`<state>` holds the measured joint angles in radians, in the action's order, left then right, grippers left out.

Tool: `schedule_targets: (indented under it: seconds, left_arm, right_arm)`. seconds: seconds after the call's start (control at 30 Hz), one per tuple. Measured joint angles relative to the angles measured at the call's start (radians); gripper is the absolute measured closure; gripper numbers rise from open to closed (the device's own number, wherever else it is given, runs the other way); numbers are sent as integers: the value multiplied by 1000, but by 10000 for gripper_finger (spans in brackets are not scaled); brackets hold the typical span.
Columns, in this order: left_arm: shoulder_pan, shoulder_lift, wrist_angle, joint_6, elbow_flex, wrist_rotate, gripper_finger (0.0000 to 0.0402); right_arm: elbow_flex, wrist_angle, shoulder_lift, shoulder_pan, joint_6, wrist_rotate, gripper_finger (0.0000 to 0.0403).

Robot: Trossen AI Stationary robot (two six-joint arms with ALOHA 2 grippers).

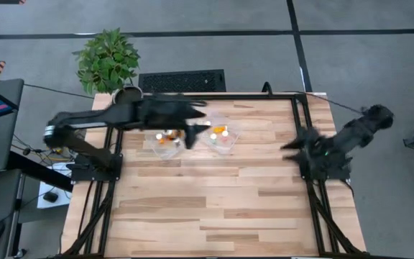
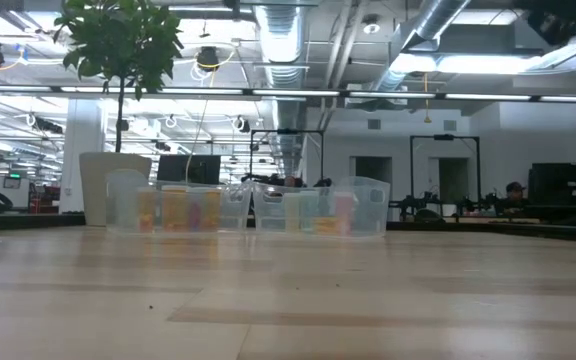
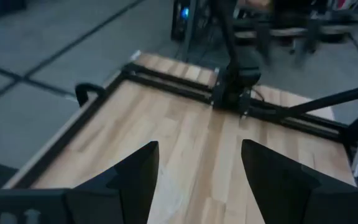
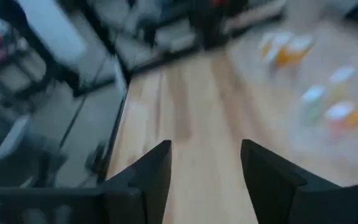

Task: Pick and place medicine bottles into bin by pill shape (circle, oval)
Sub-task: Return to Home Position

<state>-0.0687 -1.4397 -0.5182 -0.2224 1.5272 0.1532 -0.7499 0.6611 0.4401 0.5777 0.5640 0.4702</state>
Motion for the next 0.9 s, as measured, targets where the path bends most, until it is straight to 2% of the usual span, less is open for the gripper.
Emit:
schedule_targets:
  seconds: [0.13,0.27,0.33,0.4,0.47,0.53,0.63,0.7,0.9]
  left_arm:
    - [-1,199,0,24,-138,11,179]
    - [-1,416,64,-23,-382,32,179]
    - [-1,523,166,-63,-524,35,179]
    - [0,620,267,-110,-673,37,179]
    - [1,724,389,-146,-811,38,179]
    - [1,789,471,-180,-943,50,179]
    - [1,895,565,-224,-1097,54,179]
    - [1,943,630,-241,-1166,53,179]
    - [-1,1082,619,-258,-1297,53,179]
  right_arm:
    - [1,27,-248,-99,-105,60,202]
    - [39,16,-440,-166,-147,125,202]
    - [43,28,-431,-188,-161,146,202]
    - [39,49,-425,-219,-162,103,202]
    - [74,-14,-385,-223,-172,94,202]
    - [130,-1,-370,-226,-166,77,202]
    - [205,-140,-380,-227,-125,84,202]
    - [270,-174,-387,-227,-96,84,202]
    - [475,-389,-401,-227,-10,112,202]
